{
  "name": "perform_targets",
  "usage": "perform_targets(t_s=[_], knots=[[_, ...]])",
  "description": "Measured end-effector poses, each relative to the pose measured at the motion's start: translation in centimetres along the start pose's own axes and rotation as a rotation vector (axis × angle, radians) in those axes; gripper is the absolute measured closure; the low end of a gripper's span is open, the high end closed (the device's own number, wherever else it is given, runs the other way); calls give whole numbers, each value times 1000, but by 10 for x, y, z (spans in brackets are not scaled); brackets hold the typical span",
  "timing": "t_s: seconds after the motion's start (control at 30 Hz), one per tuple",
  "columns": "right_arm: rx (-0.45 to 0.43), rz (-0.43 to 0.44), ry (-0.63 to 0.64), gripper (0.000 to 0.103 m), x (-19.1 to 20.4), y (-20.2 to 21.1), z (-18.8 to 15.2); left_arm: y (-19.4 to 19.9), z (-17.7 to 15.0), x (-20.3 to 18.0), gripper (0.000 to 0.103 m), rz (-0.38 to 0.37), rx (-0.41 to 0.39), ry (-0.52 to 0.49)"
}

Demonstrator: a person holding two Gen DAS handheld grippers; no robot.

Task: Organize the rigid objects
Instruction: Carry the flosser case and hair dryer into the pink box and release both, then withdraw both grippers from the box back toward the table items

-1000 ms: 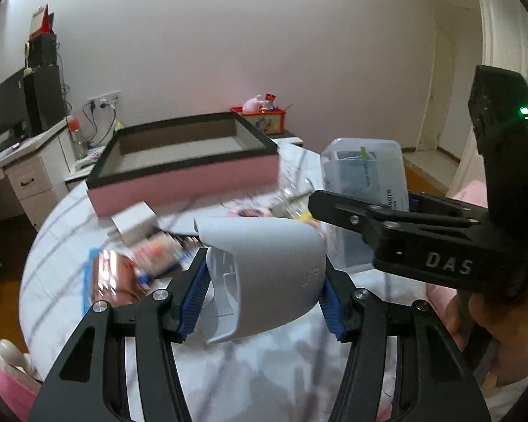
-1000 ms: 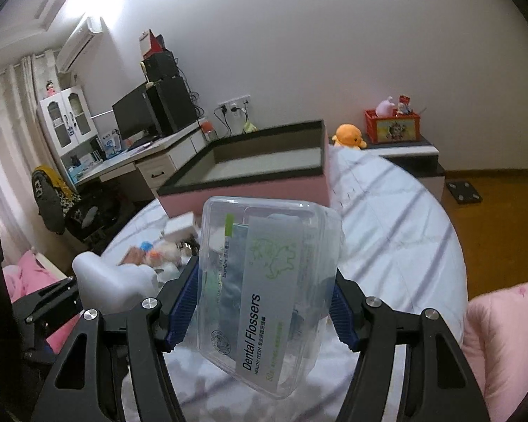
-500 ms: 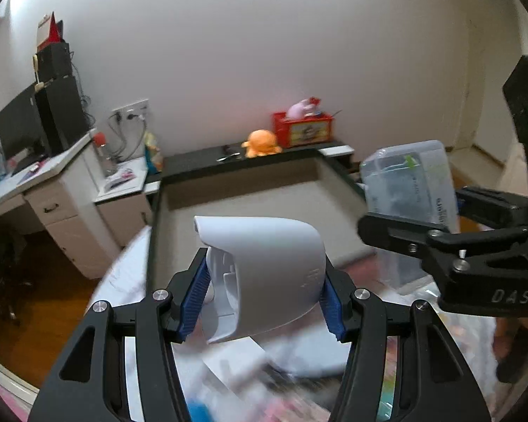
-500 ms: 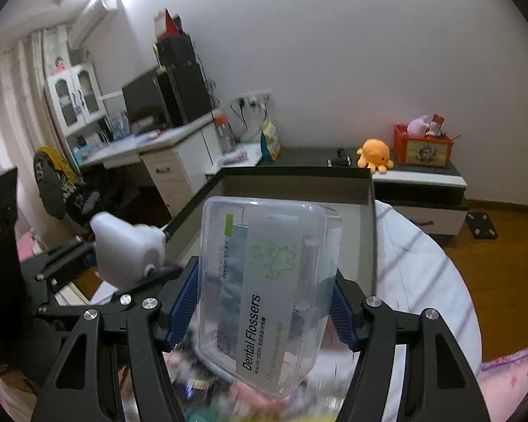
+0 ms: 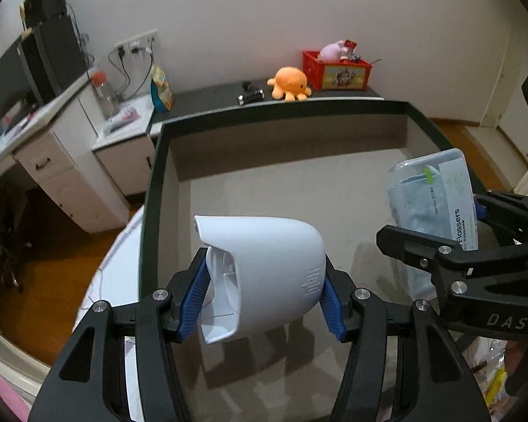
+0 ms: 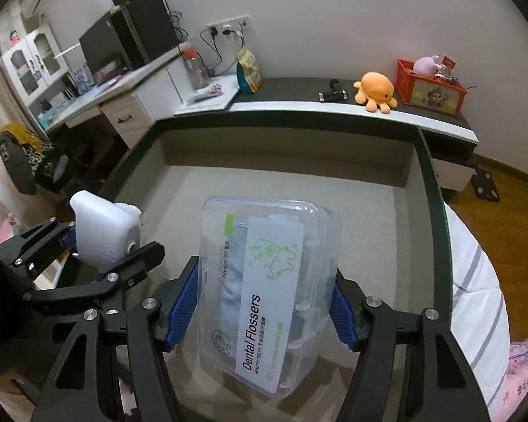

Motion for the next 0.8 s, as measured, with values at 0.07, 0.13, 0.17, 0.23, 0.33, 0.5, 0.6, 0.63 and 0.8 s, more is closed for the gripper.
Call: perform_targets(t_s=[0.07, 0.13, 0.17, 0.23, 0.33, 0.5, 0.6, 0.63, 0.8], knots=[[7, 10, -16, 35, -2, -5, 1, -1, -2, 0, 44, 6, -12, 7], [-6, 9, -38, 32, -5, -5, 2, 4, -3, 2, 40, 2, -28, 25], [-12, -1, -47, 24, -7, -3, 3, 6, -1, 6, 35, 5, -37, 38], [-37, -1, -48, 21, -8, 3, 5, 14, 0, 9, 26, -15, -63, 46], [-91, 5, -50, 19, -5, 19, 9, 35, 0, 16, 16, -6, -110, 66], [-214, -74, -9, 13, 6, 75, 14, 97, -7, 22, 4, -17, -246, 78], [-296, -149, 30, 0, 20, 118, 7, 144, -20, 24, 0, -25, -355, 82], [-335, -161, 46, 0, 28, 136, 3, 159, -24, 24, 0, -29, -381, 81], [-462, -222, 62, 0, 54, 201, -24, 233, -59, 22, 0, -52, -516, 92]])
Point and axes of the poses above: each gripper's, at about its wrist camera, not at the fingertips, and y roughly against the way its jaws point, x to its left, z to its top, the point moved 7 cm from there along -y, roughly the way its jaws point, and after that the axes turned 15 degrees about y, right-handed, at the moved point
